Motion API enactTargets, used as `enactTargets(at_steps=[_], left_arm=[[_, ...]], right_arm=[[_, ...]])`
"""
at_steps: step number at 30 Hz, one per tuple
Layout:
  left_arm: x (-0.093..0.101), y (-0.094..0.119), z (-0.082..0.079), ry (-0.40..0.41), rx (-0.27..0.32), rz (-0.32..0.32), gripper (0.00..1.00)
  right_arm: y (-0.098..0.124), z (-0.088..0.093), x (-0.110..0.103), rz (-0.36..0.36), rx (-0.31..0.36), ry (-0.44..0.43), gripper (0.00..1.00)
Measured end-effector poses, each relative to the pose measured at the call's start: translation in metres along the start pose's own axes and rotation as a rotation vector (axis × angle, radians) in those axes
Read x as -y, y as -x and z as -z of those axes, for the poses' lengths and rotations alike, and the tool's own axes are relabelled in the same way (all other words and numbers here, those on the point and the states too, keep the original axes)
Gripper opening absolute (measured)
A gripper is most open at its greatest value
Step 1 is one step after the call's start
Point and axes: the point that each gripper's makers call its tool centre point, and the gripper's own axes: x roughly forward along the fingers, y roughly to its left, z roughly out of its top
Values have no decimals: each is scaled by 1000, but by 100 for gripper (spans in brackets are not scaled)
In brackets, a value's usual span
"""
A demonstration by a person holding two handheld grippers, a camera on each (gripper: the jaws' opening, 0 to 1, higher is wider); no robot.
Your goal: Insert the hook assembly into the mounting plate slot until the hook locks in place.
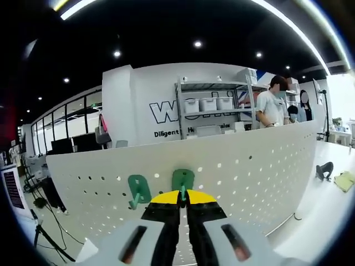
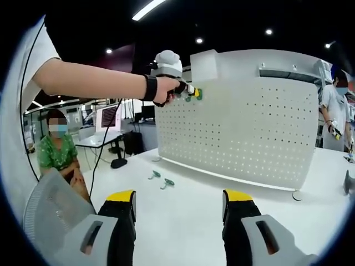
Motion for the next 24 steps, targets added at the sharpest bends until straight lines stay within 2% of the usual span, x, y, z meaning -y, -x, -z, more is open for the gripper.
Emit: enactTargets(at_steps=[9, 14, 24], left_arm=[[-5, -2, 0, 129, -10, 20, 3], [-6, -3, -3, 163, -8, 25, 3], [-5, -5, 0, 170, -35, 16, 2]], right_arm=[[1, 0, 0, 1, 2, -3, 64], [0, 0, 0, -3, -2, -1, 64], [-1, -1, -1, -3, 1, -1, 64]])
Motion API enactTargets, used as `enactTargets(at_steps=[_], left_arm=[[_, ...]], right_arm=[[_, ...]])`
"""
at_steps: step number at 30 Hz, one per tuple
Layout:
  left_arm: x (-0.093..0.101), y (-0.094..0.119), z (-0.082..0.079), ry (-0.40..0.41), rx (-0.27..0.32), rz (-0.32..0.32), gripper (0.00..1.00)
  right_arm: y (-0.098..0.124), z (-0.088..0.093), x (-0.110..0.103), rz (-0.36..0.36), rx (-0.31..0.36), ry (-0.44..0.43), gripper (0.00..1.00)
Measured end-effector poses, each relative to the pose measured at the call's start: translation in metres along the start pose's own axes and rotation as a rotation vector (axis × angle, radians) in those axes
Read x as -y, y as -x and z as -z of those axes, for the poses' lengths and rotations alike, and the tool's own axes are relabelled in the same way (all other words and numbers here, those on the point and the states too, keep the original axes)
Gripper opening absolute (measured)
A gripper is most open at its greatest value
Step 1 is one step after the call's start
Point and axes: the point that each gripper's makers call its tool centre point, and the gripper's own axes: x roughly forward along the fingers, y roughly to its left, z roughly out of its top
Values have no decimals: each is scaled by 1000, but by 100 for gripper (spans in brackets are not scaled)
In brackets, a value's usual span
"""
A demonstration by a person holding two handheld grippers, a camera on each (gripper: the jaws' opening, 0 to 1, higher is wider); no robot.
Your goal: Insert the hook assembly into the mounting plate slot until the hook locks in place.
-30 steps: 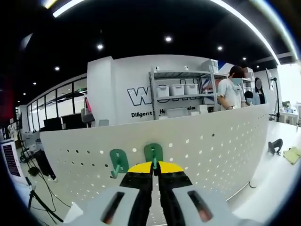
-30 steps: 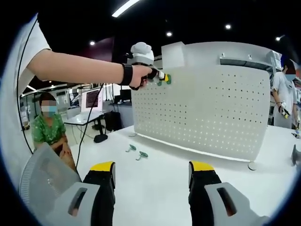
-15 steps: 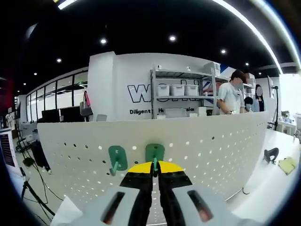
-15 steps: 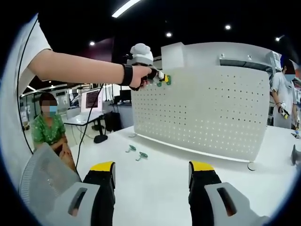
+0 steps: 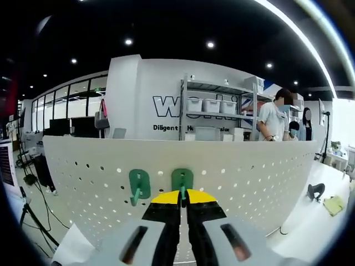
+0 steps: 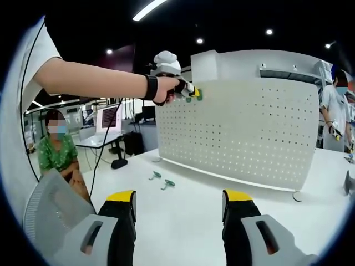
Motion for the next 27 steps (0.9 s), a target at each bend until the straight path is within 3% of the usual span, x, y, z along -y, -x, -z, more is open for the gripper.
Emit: enactTargets(at_steps=[15, 27], left_arm=[[2, -2, -2, -52, 18, -2, 3], [1, -2, -2, -48, 8, 6, 2]], right_arm=[[0, 2, 1, 1, -3, -4, 63], [-2, 1, -1, -7, 3, -8, 63]])
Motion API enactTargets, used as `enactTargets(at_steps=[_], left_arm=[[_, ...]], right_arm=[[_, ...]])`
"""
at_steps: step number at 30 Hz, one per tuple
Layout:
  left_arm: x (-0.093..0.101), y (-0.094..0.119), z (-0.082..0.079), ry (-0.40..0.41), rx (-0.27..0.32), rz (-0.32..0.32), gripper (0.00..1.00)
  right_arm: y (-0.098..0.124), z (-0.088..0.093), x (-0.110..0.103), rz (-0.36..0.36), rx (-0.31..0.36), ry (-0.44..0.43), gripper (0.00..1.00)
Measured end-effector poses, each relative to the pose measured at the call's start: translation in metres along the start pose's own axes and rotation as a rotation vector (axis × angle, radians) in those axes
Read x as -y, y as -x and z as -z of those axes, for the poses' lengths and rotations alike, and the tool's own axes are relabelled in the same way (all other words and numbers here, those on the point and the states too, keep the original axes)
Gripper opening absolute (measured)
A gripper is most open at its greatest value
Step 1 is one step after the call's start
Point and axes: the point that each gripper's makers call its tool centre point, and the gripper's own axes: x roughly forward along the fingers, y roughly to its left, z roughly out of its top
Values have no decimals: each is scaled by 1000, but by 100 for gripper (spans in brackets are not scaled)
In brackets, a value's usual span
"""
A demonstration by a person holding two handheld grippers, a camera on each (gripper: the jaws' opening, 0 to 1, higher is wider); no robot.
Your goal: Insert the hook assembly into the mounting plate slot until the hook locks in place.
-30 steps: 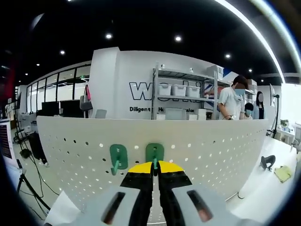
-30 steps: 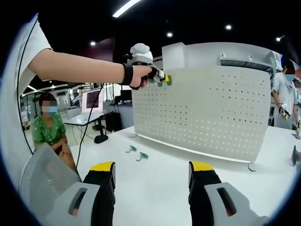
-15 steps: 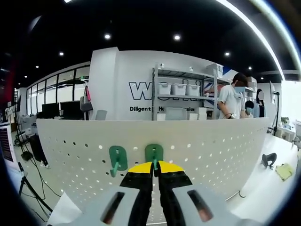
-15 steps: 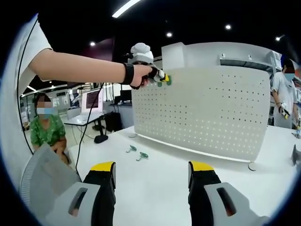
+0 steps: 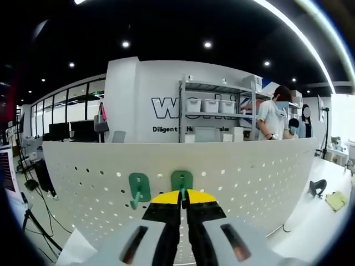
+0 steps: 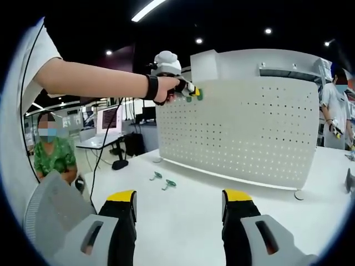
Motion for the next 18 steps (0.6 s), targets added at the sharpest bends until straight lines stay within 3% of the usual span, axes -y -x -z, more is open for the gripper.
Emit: enactTargets(at_steps=[8, 11, 18], left_arm=[[0, 1, 1, 15, -7, 3, 3], [0, -1, 3, -25, -14, 5, 3], [0, -1, 5, -33, -22, 11, 3]], right_arm=[[-1, 2, -2, -2, -7, 1, 63], [-1, 1, -3, -2, -2, -3, 63], [0, 1, -2, -2, -4, 0, 63]])
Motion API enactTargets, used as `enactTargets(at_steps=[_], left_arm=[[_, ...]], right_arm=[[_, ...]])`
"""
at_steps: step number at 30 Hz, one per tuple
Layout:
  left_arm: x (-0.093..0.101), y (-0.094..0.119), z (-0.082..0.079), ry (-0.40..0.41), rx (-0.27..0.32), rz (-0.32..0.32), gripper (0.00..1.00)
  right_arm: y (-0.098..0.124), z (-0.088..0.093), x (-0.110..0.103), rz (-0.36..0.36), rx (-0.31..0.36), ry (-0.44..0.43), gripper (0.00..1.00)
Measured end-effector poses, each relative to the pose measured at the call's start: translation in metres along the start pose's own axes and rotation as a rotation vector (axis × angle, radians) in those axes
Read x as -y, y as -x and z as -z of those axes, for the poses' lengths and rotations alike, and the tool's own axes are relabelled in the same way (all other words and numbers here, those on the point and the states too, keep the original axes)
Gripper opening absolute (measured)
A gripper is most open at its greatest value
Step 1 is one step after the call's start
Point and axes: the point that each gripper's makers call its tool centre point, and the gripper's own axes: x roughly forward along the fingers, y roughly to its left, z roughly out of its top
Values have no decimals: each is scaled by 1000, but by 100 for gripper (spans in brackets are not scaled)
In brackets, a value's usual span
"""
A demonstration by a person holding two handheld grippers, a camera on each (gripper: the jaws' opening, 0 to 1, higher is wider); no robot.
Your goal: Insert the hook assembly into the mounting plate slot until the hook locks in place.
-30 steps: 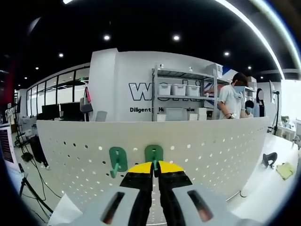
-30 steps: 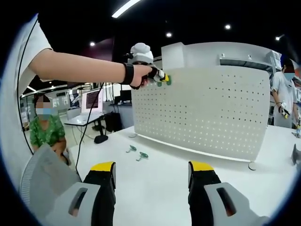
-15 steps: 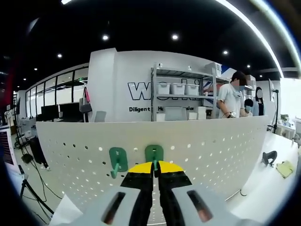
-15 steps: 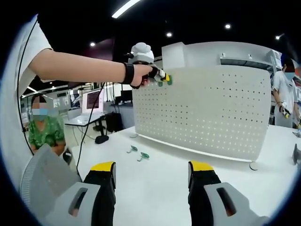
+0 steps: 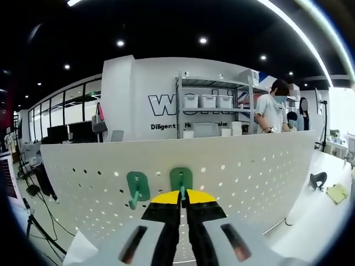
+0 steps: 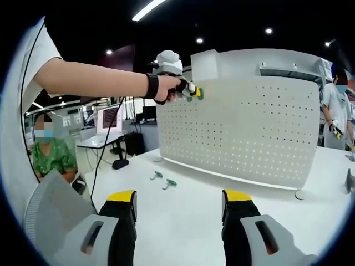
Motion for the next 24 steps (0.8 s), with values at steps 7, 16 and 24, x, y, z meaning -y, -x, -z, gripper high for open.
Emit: enactTargets(at_steps=[7, 16, 24], left_arm=[[1, 2, -1, 10, -6, 10, 4], [0, 2, -3, 20, 3, 7, 4], [0, 2, -5, 25, 4, 5, 4]], right_arm=[[-2, 0, -1, -5, -1, 1, 63], [-1, 0, 0, -3, -1, 2, 62], [-1, 0, -2, -5, -1, 1, 62]])
